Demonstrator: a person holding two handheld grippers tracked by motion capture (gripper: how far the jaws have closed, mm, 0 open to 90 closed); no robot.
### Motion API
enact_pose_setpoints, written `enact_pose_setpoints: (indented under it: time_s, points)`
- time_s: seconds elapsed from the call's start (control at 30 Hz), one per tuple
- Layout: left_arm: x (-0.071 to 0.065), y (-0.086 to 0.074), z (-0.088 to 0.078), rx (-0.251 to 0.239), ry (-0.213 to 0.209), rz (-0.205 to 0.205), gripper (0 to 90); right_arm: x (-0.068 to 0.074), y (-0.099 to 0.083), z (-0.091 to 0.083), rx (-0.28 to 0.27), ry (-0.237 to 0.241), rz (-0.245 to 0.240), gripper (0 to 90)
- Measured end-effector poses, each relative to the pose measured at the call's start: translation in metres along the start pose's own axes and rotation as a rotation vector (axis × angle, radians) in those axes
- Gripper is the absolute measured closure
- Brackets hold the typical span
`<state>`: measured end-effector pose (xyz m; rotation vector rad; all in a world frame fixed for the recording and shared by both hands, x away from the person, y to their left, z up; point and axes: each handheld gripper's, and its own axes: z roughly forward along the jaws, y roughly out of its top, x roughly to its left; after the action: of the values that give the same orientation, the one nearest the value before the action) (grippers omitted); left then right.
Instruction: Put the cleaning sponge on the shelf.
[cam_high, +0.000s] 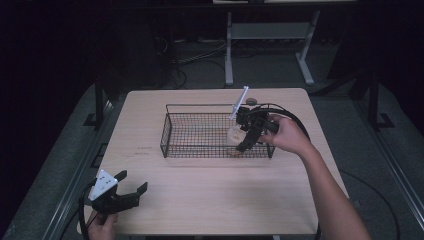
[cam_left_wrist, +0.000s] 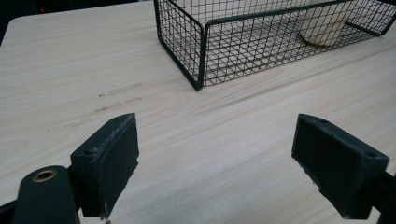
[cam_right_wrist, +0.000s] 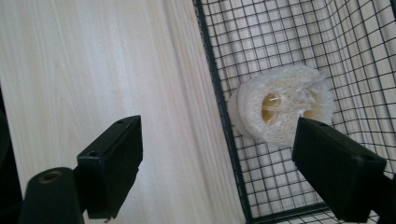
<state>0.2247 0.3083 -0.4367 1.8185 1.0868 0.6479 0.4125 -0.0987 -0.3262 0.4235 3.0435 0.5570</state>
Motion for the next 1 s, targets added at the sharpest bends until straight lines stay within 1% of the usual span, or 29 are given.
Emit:
enact_pose_setpoints:
  time_s: [0.07,0.13,0.23,0.3,0.37,0.63,0.77,0.8,0.9,1.0]
  points:
    - [0.000,0.000,0.000,0.000,-0.001,0.001,13.9,0.003,-0.003,0.000,-0.004,0.001,0.001,15.7]
    - [-0.001,0.000,0.000,0.001,-0.001,0.002,13.9,0.007,-0.007,0.000,0.002,0.000,0.001,15.8]
    - [-0.001,0.000,0.001,0.002,-0.002,0.001,13.9,0.012,-0.013,0.000,-0.011,-0.001,-0.003,15.8]
    - [-0.001,0.000,0.001,0.003,-0.003,0.001,13.9,0.016,-0.017,0.001,-0.011,-0.010,-0.006,15.8]
    - [-0.001,0.000,0.001,0.004,-0.003,0.003,13.9,0.019,-0.020,0.001,-0.013,-0.014,-0.015,15.9]
    - [-0.001,0.000,0.001,0.005,-0.002,0.003,13.9,0.027,-0.032,0.002,-0.018,-0.016,-0.009,15.8]
    - [-0.001,0.000,0.001,0.004,-0.001,-0.001,13.9,0.034,-0.040,0.002,-0.033,-0.016,-0.015,15.8]
    - [-0.001,-0.001,0.001,0.004,-0.001,-0.001,13.9,0.036,-0.042,0.003,-0.034,-0.015,-0.009,15.8]
    - [0.000,-0.001,0.001,0.004,-0.001,-0.002,13.9,0.041,-0.049,0.004,-0.027,-0.033,-0.016,15.9]
    - [-0.001,-0.001,0.001,0.007,-0.002,0.006,13.9,0.044,-0.057,0.006,-0.032,-0.026,-0.015,15.9]
